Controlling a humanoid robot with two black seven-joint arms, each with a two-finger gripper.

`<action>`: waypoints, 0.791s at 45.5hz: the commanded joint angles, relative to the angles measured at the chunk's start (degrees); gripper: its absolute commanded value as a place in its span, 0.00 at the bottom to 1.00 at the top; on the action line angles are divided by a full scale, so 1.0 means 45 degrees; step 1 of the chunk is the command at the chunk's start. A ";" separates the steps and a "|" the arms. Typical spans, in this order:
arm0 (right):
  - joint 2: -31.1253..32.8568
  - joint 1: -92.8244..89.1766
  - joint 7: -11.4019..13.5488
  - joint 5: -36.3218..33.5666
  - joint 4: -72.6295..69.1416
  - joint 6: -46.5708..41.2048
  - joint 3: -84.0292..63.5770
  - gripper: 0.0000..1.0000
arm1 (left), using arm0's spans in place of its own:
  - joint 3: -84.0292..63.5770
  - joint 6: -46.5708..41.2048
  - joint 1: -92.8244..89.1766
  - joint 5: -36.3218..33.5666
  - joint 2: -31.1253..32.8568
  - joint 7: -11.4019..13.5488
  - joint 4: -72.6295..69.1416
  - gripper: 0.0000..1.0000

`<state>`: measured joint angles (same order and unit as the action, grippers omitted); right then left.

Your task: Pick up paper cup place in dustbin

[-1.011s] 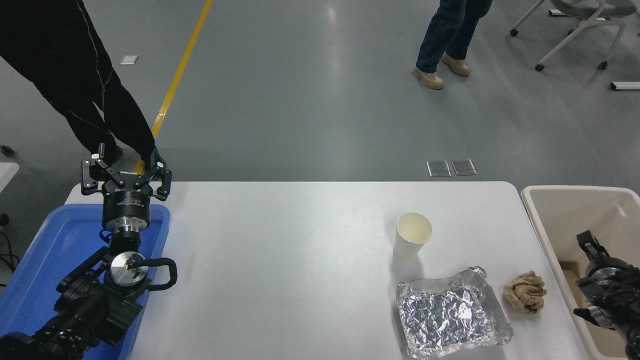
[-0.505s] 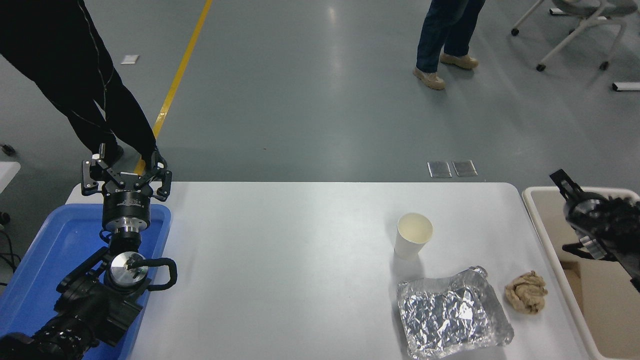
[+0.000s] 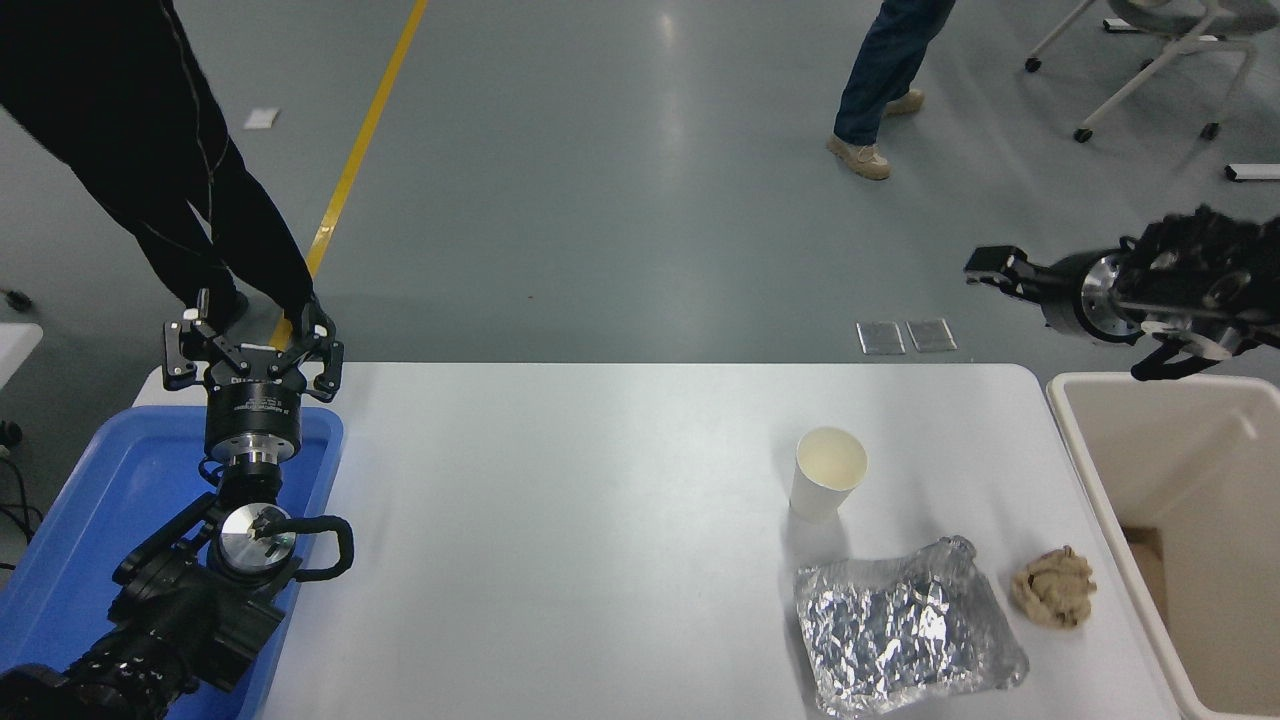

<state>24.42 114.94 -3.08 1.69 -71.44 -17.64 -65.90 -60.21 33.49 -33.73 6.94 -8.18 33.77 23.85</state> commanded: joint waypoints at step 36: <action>-0.0816 0.2897 -0.0117 0.0543 -0.2993 -0.2744 -0.0962 1.00 | 0.0000 0.0019 -0.0023 0.0001 0.0001 -0.0005 0.0012 0.99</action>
<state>23.72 135.16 -3.66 4.78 -85.47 -39.92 -70.34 -60.20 33.55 -33.77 6.94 -8.17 33.75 23.85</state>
